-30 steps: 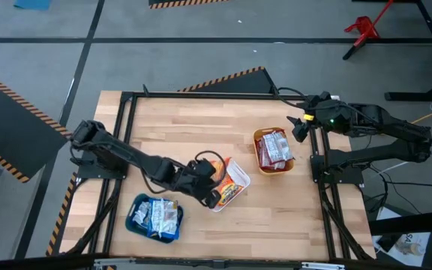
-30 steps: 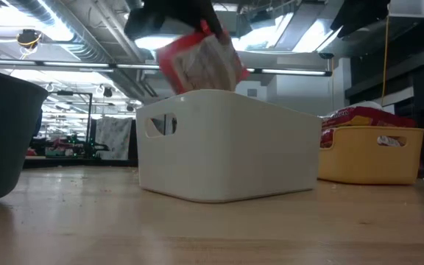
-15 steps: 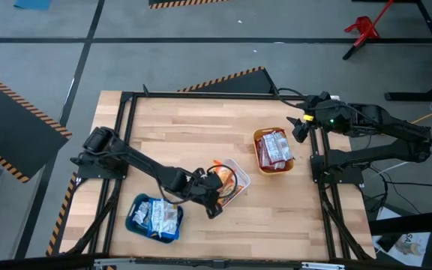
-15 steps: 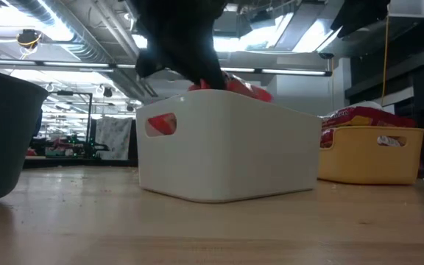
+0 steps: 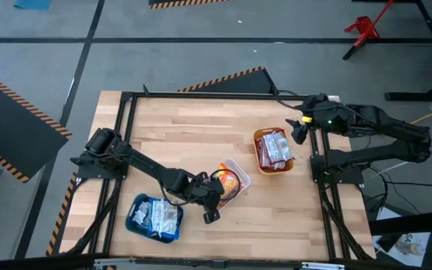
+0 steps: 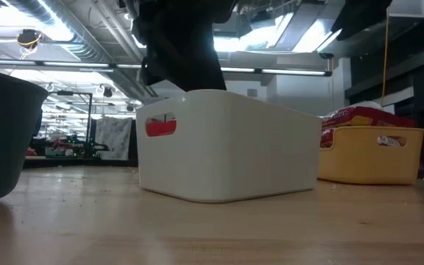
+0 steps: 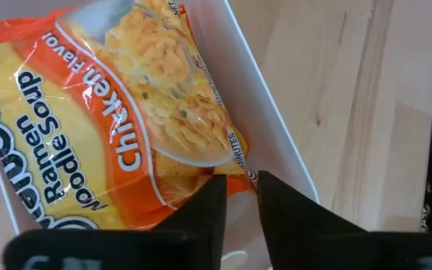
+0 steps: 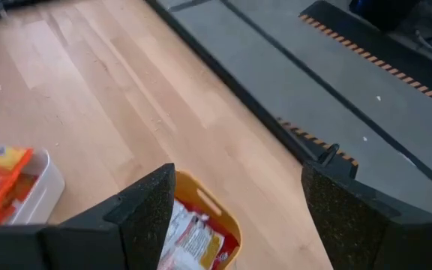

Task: Sort Maruchan noodles
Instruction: Put the orange noodle pack into the white bin, then return to Home Position

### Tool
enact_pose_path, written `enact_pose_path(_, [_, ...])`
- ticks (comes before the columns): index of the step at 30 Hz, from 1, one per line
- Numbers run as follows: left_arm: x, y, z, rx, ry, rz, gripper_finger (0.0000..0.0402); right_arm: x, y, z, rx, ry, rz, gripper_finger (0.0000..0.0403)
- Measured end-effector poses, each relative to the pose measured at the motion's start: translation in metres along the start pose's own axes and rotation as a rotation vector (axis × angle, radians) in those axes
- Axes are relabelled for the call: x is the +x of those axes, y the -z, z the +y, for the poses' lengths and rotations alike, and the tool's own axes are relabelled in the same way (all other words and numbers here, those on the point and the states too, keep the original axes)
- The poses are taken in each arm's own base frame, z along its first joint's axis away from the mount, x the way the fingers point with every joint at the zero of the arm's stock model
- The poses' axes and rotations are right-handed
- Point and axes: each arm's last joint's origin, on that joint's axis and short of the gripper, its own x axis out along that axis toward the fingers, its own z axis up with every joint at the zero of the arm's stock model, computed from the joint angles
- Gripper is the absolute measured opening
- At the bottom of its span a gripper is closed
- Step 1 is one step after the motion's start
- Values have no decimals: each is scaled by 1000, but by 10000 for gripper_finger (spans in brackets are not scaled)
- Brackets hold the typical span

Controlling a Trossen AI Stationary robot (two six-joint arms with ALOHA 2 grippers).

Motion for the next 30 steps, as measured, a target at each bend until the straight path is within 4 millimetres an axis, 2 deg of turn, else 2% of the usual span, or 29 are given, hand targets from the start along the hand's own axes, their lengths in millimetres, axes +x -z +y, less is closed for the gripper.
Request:
enact_pose_path(8, [-2,0,0,-47,1,-1,109,21,19,8,-37,-34,89,277])
enact_pose_path(15, [-24,-8,-3,-65,86,-16,108,28,13,15,-25,-139,4,277])
enact_pose_path(20, [-57,-20,-4,-93,187,-64,108,25,-2,18,-31,-177,-159,277])
enact_pose_path(26, [-115,-42,-4,-112,353,-266,108,14,-11,14,-107,-178,-249,277])
enact_pose_path(30, [-145,-47,4,77,345,-365,108,6,-16,12,-102,-179,-305,277])
